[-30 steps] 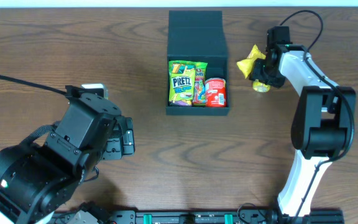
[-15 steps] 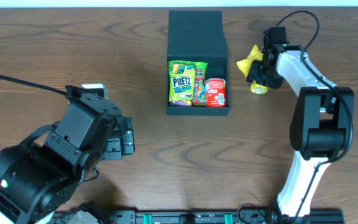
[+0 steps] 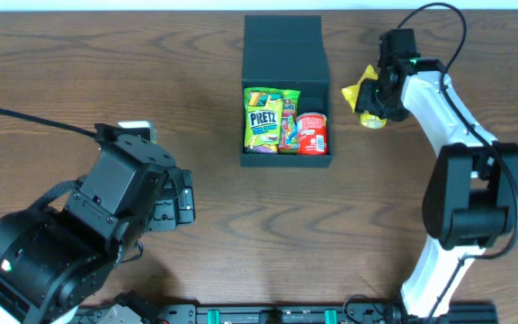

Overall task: Pack container
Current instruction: 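Carry the Mentos bottle left and lower it into the box's back corner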

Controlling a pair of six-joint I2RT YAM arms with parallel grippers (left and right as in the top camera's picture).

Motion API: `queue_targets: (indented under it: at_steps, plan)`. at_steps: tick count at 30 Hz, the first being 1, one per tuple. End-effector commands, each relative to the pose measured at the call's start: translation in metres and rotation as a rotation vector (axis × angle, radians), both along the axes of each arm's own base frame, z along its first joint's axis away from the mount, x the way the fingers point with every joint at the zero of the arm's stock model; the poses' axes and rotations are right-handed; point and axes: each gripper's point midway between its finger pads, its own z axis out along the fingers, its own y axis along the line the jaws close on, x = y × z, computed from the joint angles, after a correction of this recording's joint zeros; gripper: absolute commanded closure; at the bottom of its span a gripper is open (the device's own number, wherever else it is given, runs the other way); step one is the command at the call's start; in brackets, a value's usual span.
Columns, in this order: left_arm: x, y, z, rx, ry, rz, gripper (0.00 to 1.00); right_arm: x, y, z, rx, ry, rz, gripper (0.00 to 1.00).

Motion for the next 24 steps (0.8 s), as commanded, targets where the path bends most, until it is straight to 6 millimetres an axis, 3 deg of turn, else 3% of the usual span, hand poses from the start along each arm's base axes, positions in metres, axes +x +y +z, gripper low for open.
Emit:
queue_targets:
  at_steps: [1, 12, 24]
  plan:
    - [0.000, 0.000, 0.003, -0.002, -0.007, -0.009, 0.05, 0.000, 0.009, 0.033, -0.008, -0.069, 0.046, 0.50]
    - [0.000, 0.000, 0.003, -0.002, -0.007, -0.009, 0.05, -0.010, 0.049, 0.071, -0.015, -0.134, 0.177, 0.50]
    - [0.000, 0.000, 0.003, -0.002, -0.007, -0.009, 0.05, -0.021, 0.108, 0.075, -0.060, -0.153, 0.461, 0.50]
